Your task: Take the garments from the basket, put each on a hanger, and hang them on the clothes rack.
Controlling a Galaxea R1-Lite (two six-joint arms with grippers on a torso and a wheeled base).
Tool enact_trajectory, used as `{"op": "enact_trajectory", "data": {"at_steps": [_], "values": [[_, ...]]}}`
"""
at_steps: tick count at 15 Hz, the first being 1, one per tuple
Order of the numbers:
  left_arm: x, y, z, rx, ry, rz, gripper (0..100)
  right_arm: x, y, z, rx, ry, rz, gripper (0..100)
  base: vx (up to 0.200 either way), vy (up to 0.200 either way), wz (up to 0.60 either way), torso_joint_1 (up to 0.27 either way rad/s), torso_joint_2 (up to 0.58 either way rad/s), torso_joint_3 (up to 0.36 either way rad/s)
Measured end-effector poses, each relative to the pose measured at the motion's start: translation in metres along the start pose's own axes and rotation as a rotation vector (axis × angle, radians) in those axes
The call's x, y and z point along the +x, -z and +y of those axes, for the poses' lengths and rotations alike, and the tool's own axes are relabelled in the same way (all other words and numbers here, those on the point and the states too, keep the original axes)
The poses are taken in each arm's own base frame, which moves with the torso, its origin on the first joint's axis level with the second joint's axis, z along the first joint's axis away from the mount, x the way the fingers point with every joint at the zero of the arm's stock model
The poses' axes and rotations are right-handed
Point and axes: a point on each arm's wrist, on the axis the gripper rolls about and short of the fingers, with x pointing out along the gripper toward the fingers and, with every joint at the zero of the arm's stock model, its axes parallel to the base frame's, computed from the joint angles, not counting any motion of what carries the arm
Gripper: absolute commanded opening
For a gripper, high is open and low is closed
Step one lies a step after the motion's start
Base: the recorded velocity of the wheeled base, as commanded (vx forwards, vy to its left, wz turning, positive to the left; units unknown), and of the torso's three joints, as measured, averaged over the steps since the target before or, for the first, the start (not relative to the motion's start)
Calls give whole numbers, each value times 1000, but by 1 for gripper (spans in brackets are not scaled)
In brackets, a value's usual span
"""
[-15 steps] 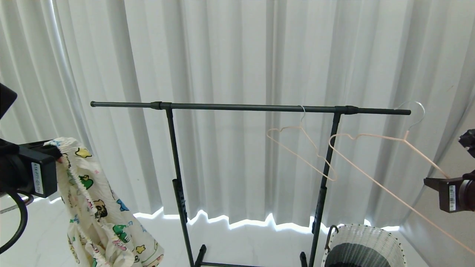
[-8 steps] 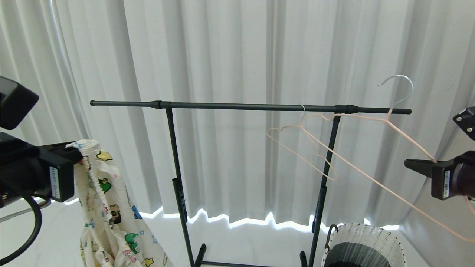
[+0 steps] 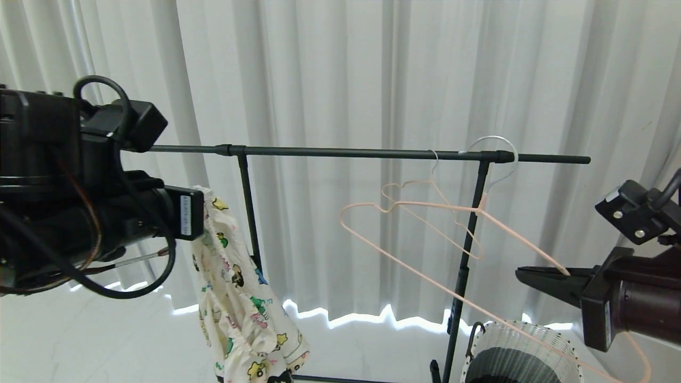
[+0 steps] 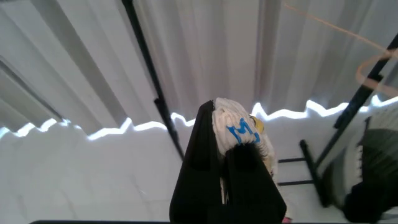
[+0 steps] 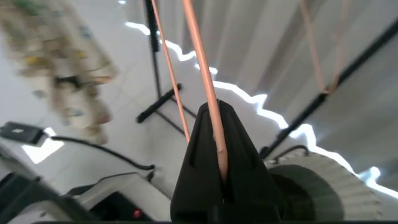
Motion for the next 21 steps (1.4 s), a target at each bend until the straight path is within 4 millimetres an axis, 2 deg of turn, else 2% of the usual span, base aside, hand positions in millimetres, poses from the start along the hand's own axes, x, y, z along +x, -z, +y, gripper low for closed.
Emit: {"op": "enact_trajectory", "data": {"at_steps": [4, 7, 11, 17, 21], "values": [[36, -11, -26, -143, -20, 33, 0, 6, 3, 28, 8, -139, 33, 0, 0, 0, 0, 0, 0, 0], [55, -13, -36, -140, -32, 52, 0, 12, 0, 34, 1, -163, 35, 0, 0, 0, 0, 0, 0, 0], [72, -5, -39, -137, -109, 91, 0, 22, -4, 39, 6, -178, 5, 0, 0, 0, 0, 0, 0, 0], [81, -5, -39, -162, -127, 97, 0, 31, -2, 47, -7, -200, 28, 0, 0, 0, 0, 0, 0, 0], [80, -5, -40, -167, -126, 94, 0, 61, -11, 52, 0, -121, -26, 0, 0, 0, 0, 0, 0, 0]]}}
